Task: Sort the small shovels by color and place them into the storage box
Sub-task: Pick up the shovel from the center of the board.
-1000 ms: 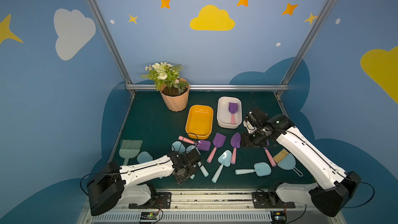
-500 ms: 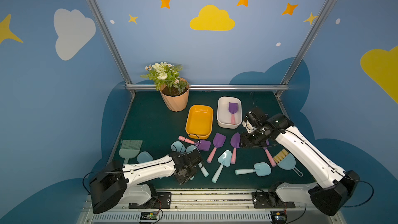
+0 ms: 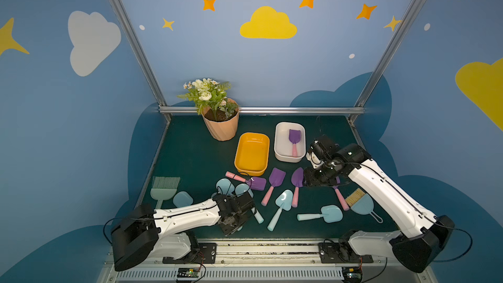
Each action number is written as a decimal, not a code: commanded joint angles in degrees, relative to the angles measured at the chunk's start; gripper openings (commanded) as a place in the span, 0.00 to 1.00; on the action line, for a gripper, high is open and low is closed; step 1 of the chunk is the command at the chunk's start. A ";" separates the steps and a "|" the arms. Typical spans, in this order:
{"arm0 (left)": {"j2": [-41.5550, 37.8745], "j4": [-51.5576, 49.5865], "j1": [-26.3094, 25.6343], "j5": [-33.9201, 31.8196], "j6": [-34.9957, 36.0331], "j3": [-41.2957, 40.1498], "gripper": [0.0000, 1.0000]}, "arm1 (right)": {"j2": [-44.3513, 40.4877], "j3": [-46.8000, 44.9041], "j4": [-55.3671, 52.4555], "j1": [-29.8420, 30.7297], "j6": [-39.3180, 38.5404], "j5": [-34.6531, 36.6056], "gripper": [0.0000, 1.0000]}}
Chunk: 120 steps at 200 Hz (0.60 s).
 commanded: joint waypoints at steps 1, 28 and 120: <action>-0.83 -0.80 -0.21 -0.41 -0.67 -0.73 0.20 | -0.70 -0.23 -0.12 -0.22 -0.34 -0.47 0.58; -1.27 -1.03 -0.22 -0.60 -0.76 -0.81 0.16 | -0.78 -0.29 -0.29 -0.18 -0.21 -0.56 0.58; -3.10 -3.50 -0.81 -1.69 -1.57 -0.56 0.03 | -0.88 -0.54 -0.22 -0.22 -0.16 -0.74 0.58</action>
